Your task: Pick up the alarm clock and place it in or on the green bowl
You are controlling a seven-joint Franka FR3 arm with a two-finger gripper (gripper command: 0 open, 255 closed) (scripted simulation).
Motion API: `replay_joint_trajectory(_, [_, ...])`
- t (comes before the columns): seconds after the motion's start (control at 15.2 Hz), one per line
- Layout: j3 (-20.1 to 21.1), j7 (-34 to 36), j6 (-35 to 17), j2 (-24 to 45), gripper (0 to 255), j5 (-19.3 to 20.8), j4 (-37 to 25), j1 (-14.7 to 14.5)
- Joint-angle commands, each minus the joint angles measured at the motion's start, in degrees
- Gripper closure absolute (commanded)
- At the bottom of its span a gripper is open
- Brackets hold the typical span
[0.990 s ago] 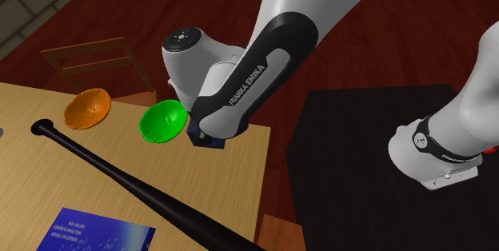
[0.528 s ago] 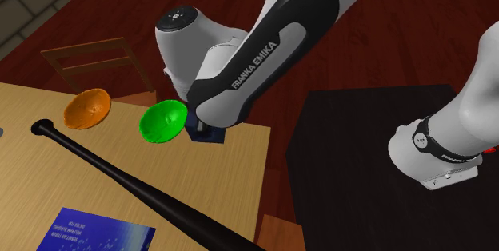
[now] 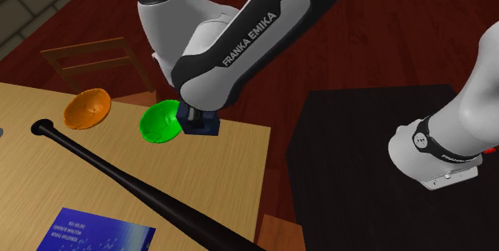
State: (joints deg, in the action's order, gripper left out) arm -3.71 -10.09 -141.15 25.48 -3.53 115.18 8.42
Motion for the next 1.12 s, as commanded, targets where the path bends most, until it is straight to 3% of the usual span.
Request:
replay_joint_trajectory(0.0, [-0.06, -0.54, 2.67, 2.99, 255, -0.11, -5.63, 0.59])
replay_joint_trajectory(0.46, [-0.15, -2.36, 14.17, 16.48, 255, -0.5, -30.57, 3.16])
replay_joint_trajectory(0.73, [-0.07, -2.89, 23.58, 27.47, 255, -0.6, -50.97, 4.8])
replay_joint_trajectory(1.06, [0.02, -2.95, 22.12, 29.61, 255, -0.67, -51.65, 4.9])
